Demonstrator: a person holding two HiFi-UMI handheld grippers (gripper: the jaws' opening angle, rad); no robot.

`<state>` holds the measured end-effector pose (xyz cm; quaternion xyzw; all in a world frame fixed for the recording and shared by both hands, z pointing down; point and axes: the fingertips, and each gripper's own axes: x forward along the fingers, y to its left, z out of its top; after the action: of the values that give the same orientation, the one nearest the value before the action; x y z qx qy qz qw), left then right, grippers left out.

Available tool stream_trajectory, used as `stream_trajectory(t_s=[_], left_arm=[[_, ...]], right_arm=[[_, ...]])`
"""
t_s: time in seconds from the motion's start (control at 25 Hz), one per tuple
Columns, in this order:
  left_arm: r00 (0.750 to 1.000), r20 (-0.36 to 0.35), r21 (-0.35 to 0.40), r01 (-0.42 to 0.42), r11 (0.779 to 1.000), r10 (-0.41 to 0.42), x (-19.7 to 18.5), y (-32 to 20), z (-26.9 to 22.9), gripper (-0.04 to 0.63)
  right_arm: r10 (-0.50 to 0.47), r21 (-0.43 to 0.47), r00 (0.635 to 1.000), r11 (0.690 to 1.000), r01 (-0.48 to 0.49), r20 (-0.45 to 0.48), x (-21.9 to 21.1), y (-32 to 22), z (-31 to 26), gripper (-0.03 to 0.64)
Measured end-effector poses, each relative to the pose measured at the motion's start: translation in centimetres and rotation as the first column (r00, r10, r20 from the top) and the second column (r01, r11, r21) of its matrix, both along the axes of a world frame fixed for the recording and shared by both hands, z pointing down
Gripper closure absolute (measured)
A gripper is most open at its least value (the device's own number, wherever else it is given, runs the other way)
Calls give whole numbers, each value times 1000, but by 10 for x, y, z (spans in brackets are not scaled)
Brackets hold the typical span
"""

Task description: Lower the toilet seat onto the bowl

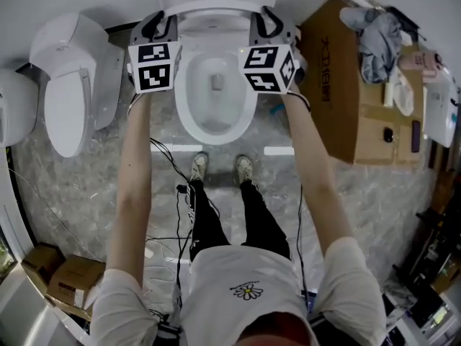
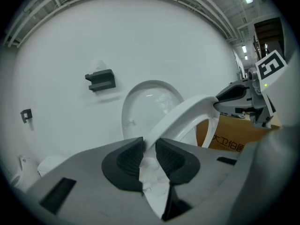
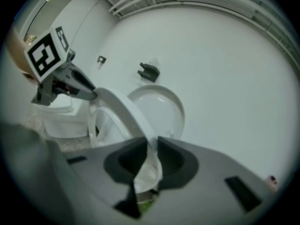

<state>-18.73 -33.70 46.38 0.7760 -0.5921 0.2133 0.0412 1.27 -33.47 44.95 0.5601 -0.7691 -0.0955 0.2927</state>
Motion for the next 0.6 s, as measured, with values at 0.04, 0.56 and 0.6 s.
stream_trajectory(t_s=[0.04, 0.56, 0.6], left_arm=[[1000, 7, -1, -5, 1000, 5, -1, 5, 1, 497], [984, 134, -83, -107, 991, 117, 3, 68, 26, 495], [982, 141, -86, -112, 990, 124, 3, 72, 28, 495]], right_arm=[[-2, 0, 1000, 1000, 2, -2, -1, 4, 1, 532], [-51, -24, 998, 998, 50, -29, -1, 68, 25, 525], [-62, -26, 998, 998, 61, -32, 0, 72, 27, 523]])
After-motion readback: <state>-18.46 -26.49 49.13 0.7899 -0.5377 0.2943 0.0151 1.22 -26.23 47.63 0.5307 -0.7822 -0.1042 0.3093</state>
